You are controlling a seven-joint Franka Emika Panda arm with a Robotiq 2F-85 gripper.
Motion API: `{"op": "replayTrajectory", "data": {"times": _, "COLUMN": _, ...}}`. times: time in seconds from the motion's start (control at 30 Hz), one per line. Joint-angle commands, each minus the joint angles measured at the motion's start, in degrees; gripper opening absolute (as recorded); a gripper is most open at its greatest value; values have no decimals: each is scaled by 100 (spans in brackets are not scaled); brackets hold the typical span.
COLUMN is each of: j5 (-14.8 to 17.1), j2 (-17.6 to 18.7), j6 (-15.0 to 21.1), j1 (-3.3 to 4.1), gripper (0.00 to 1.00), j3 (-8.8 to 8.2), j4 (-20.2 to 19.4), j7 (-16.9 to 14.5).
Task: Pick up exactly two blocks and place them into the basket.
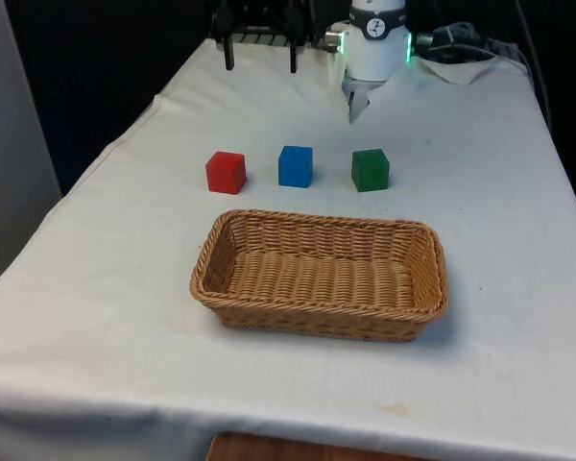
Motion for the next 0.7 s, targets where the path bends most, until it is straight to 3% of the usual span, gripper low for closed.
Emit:
{"op": "replayTrajectory", "data": {"times": 0.0, "j5": -34, "j2": 34, "j6": 160, "j1": -17, "gripper": 100, "j3": -23, "j4": -69, "j7": 0}}
{"op": "replayTrajectory", "data": {"times": 0.03, "j5": 0, "j2": 17, "j6": 57, "j1": -6, "gripper": 100, "j3": -11, "j4": -29, "j7": -6}}
{"op": "replayTrajectory", "data": {"times": 0.1, "j5": -17, "j2": 92, "j6": 321, "j1": -29, "gripper": 100, "j3": -46, "j4": -166, "j7": -17}}
{"op": "replayTrajectory", "data": {"times": 0.3, "j5": 17, "j2": 206, "j6": 584, "j1": -40, "gripper": 100, "j3": -69, "j4": -350, "j7": -11}}
{"op": "replayTrajectory", "data": {"times": 0.53, "j5": 298, "j2": 441, "j6": 1129, "j1": -92, "gripper": 100, "j3": -29, "j4": -642, "j7": -155}}
{"op": "replayTrajectory", "data": {"times": 0.57, "j5": 178, "j2": 424, "j6": 1008, "j1": -52, "gripper": 100, "j3": -69, "j4": -584, "j7": -63}}
{"op": "replayTrajectory", "data": {"times": 0.67, "j5": 487, "j2": 584, "j6": 1266, "j1": -115, "gripper": 100, "j3": -17, "j4": -693, "j7": -275}}
